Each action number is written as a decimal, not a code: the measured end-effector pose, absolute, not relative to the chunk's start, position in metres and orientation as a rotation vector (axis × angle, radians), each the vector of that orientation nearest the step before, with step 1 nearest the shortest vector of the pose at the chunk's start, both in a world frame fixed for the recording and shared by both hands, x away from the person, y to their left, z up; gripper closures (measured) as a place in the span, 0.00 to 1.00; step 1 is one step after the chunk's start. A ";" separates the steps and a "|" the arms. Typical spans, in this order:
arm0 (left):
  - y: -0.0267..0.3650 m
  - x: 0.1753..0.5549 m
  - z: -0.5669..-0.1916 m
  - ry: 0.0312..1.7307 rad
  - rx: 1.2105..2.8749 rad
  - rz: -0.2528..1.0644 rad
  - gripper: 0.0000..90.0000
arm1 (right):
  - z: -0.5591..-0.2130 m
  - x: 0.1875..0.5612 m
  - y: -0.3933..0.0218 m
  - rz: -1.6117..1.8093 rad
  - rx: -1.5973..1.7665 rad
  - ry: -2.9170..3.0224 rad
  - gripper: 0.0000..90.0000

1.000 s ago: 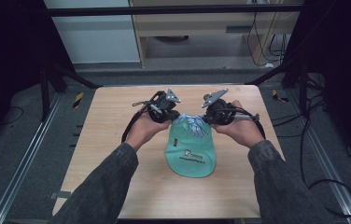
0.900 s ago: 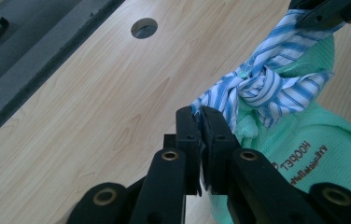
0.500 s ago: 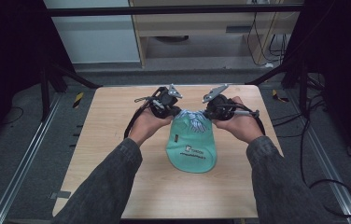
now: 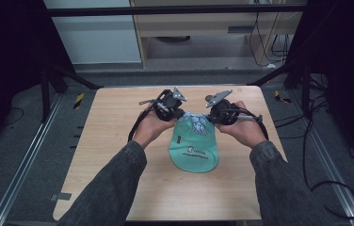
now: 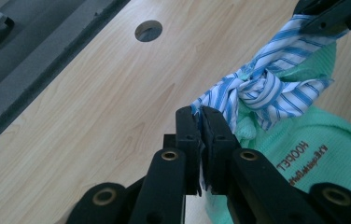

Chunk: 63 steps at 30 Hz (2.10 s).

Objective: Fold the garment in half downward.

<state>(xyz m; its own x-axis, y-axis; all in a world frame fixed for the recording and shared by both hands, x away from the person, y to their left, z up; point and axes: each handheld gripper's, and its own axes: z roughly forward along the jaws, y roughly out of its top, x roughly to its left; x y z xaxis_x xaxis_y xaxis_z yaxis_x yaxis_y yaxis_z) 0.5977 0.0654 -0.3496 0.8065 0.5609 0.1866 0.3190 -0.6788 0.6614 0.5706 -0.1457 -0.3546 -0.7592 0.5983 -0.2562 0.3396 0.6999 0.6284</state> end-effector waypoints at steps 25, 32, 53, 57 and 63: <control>0.061 0.562 -0.366 0.541 2.356 0.546 0.96 | -0.371 0.542 -0.156 0.801 0.692 2.440 0.92; 0.064 0.552 -0.373 0.519 2.355 0.553 0.96 | -0.377 0.532 -0.155 0.803 0.674 2.448 0.92; 0.071 0.529 -0.391 0.481 2.353 0.536 0.96 | -0.392 0.513 -0.155 0.792 0.619 2.481 0.92; 0.072 0.525 -0.399 0.476 2.362 0.524 0.96 | -0.399 0.509 -0.154 0.786 0.613 2.497 0.92; 0.072 0.525 -0.404 0.480 2.363 0.517 0.96 | -0.407 0.507 -0.153 0.783 0.610 2.507 0.92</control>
<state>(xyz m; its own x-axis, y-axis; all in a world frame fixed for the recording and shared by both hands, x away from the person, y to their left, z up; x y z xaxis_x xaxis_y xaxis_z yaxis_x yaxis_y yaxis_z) 0.5249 0.0723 -0.4039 0.8543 0.4631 0.2360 0.2009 -0.7129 0.6719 0.5072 -0.1530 -0.4068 -0.8053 0.5254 -0.2749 0.2755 0.7420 0.6112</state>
